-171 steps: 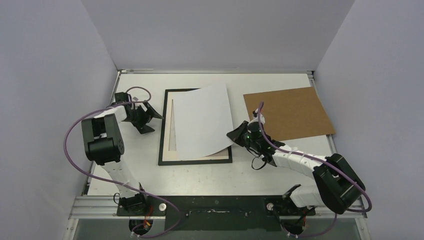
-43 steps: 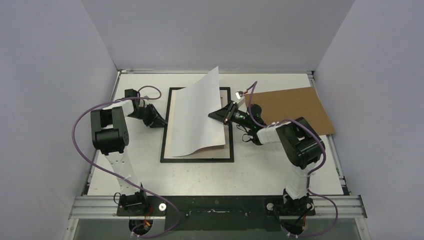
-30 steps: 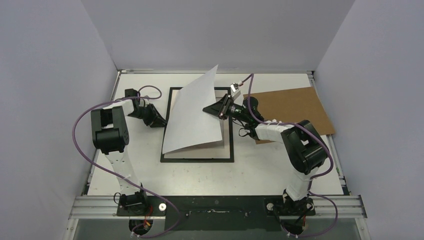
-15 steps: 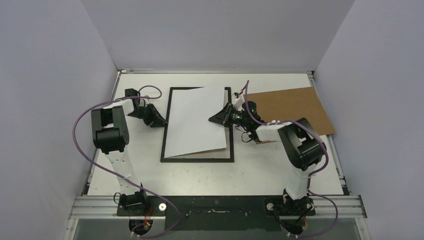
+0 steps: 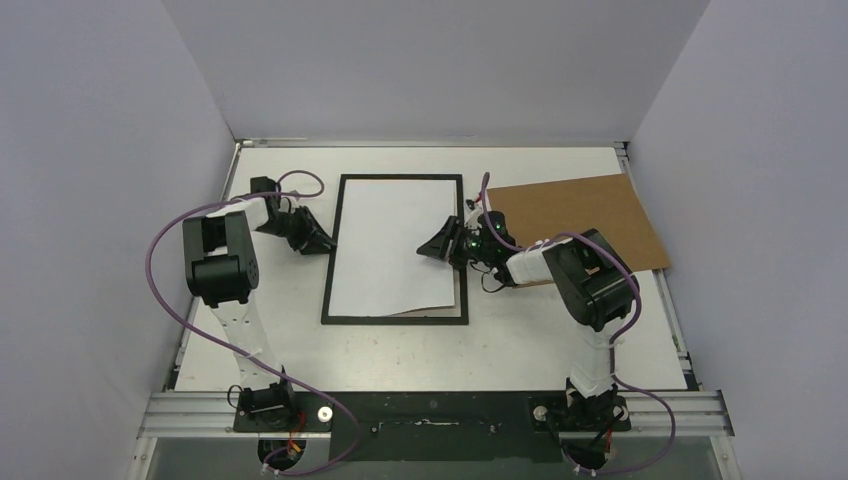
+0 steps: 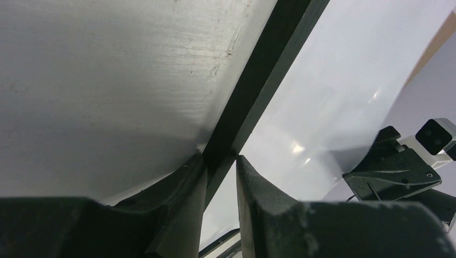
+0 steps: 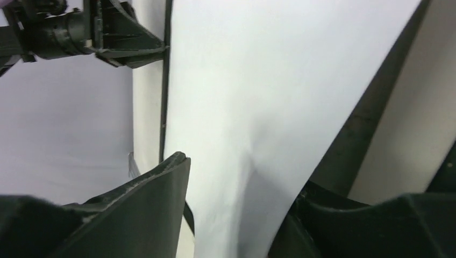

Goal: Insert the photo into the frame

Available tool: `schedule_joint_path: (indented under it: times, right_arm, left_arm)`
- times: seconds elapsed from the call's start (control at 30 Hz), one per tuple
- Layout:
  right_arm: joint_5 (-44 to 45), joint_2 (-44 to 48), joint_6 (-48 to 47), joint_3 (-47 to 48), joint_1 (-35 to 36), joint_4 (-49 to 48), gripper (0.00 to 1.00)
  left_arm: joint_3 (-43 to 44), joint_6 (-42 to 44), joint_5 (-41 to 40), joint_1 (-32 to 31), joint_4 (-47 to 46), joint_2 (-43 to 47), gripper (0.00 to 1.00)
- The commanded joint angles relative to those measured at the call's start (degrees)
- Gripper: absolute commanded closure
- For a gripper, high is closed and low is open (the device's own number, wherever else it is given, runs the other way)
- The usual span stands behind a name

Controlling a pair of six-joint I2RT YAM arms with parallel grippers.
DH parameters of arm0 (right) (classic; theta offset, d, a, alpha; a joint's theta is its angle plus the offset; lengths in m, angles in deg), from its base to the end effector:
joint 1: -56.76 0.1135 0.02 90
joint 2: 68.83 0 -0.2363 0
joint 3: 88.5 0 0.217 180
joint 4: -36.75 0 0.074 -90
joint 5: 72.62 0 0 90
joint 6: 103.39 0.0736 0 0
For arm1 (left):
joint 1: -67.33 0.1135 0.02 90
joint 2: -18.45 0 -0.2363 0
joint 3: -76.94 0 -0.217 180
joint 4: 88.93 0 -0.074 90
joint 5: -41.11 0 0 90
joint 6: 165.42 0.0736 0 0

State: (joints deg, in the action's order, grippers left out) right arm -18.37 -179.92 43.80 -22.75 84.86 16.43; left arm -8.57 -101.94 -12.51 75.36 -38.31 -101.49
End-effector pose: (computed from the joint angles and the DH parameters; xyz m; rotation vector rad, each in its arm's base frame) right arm 0.3138 0.2163 0.1231 0.1174 2.2871 1.4999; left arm 0.3685 0.0079 0.0957 -0.7365 2.7532 -0.9795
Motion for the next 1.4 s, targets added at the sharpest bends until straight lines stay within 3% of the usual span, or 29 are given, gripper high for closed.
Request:
schedule_joint_path:
  times: [0.0, 0.2, 0.5, 0.67, 0.9, 1.07, 1.37]
  right_arm:
    - [3.25, 2.68, -4.14, 1.59, 0.12, 5.42, 0.44]
    - [13.7, 10.86, -12.19, 7.38, -0.71, 33.15, 0.21]
    - [23.79, 18.06, -18.51, 12.06, -2.1, 53.66, 0.19]
    - [31.48, 17.69, -18.37, 13.06, -2.1, 58.73, 0.17]
    - [30.75, 13.58, -16.67, 15.68, -2.04, 59.61, 0.18]
    - [30.88, 12.23, -16.3, 16.47, -2.12, 61.24, 0.21]
    - [43.93, 12.3, -20.35, 24.51, -6.73, 69.89, 0.21]
  left_arm:
    - [1.19, 1.89, -4.04, -0.3, 0.54, -1.7, 0.71]
    - [3.4, 3.19, -6.31, -0.21, 3.43, -0.5, 0.54]
    - [5.14, 3.58, -7.31, -0.21, 4.16, -0.36, 0.43]
    - [4.16, 3.5, -7.08, -0.6, 3.12, -0.74, 0.39]
    - [3.96, 3.24, -6.95, -1.67, 2.43, -1.49, 0.38]
    - [5.2, 1.17, -14.84, -1.81, 3.04, 1.59, 0.38]
    - [8.0, -0.84, -23.1, -2.98, 0.91, 10.84, 0.34]
